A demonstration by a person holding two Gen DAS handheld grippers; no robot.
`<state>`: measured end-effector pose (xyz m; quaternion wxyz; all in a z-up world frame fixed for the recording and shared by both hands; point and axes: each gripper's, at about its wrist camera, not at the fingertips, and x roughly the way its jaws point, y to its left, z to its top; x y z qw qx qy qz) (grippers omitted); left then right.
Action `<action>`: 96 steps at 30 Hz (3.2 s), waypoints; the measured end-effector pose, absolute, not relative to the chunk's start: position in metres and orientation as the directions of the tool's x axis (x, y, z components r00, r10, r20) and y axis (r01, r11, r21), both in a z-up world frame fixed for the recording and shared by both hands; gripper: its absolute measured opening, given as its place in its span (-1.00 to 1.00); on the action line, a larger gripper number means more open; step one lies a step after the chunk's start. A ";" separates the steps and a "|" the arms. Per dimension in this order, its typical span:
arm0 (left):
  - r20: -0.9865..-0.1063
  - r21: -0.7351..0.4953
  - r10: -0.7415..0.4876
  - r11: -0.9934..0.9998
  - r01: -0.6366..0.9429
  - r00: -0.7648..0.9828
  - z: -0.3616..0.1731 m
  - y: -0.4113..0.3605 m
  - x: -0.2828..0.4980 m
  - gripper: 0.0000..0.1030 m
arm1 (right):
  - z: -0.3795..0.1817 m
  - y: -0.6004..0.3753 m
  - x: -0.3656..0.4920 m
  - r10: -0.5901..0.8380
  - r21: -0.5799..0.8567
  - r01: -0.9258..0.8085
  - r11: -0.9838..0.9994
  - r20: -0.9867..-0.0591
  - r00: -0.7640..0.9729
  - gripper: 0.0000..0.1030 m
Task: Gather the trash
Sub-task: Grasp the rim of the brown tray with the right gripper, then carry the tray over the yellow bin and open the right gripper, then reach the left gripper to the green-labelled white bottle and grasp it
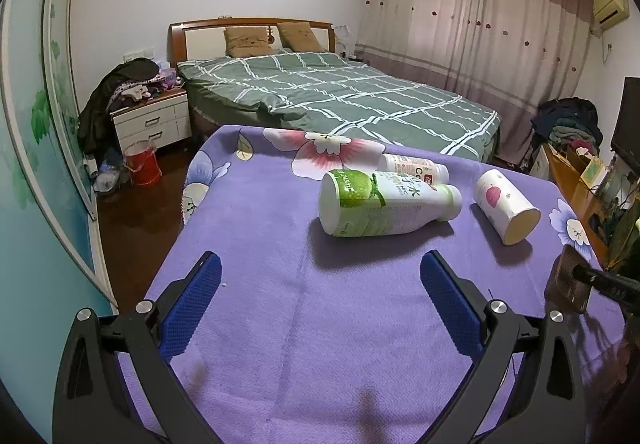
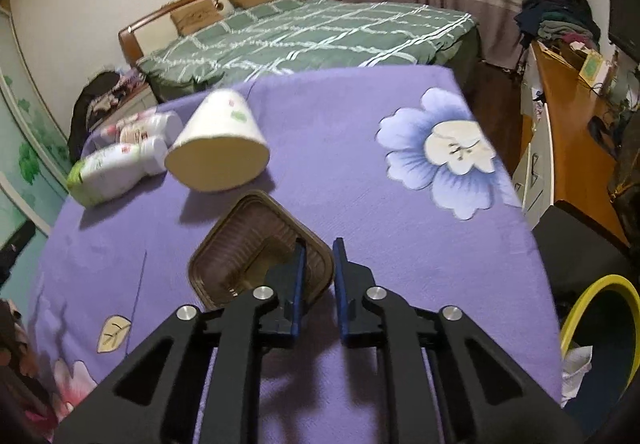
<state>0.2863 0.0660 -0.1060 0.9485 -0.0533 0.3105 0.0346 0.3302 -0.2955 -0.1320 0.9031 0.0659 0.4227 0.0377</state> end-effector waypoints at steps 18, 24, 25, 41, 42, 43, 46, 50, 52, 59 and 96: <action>-0.597 -0.088 0.019 0.992 -0.088 0.802 -0.106 0.064 0.284 0.90 | -0.100 -0.483 0.215 -0.200 0.149 0.418 0.896 -0.707 0.679 -0.76; -0.598 -0.079 0.024 0.993 -0.089 0.801 -0.107 0.062 0.284 0.90 | -0.121 -0.523 0.197 -0.308 0.079 0.532 0.843 -0.739 0.599 -0.70; -0.598 -0.079 0.024 0.993 -0.088 0.801 -0.107 0.062 0.284 0.90 | -0.124 -0.526 0.196 -0.311 0.078 0.539 0.839 -0.743 0.593 -0.56; -0.615 -0.068 0.024 0.994 -0.083 0.788 -0.112 0.058 0.289 0.90 | -0.076 -0.396 0.278 -0.123 0.142 0.256 0.956 -0.597 0.792 -0.34; -0.618 -0.064 0.026 0.994 -0.083 0.786 -0.113 0.058 0.290 0.90 | -0.074 -0.385 0.286 -0.108 0.136 0.229 0.964 -0.588 0.802 -0.34; -0.620 -0.061 0.028 0.995 -0.083 0.784 -0.114 0.057 0.290 0.90 | -0.075 -0.376 0.292 -0.092 0.134 0.208 0.969 -0.584 0.807 -0.34; -0.638 -0.036 0.033 0.997 -0.073 0.769 -0.120 0.052 0.296 0.90 | -0.084 -0.358 0.306 -0.056 0.131 0.165 0.978 -0.593 0.803 -0.34; -0.675 -0.044 -0.003 0.998 -0.036 0.737 -0.127 0.044 0.306 0.90 | -0.102 -0.360 0.312 -0.035 0.121 0.149 0.981 -0.649 0.760 -0.33; -0.689 -0.048 -0.018 0.999 -0.021 0.724 -0.127 0.041 0.313 0.90 | -0.105 -0.359 0.309 -0.023 0.127 0.141 0.982 -0.657 0.753 -0.33; -0.715 -0.033 -0.030 0.999 0.009 0.699 -0.119 0.031 0.354 0.90 | -0.104 -0.350 0.302 0.004 0.127 0.102 0.987 -0.644 0.765 -0.29; -0.743 -0.140 -0.328 0.929 0.344 0.584 -0.126 0.011 0.414 0.90 | -0.111 -0.355 0.307 0.016 0.150 0.119 0.981 -0.683 0.731 -0.20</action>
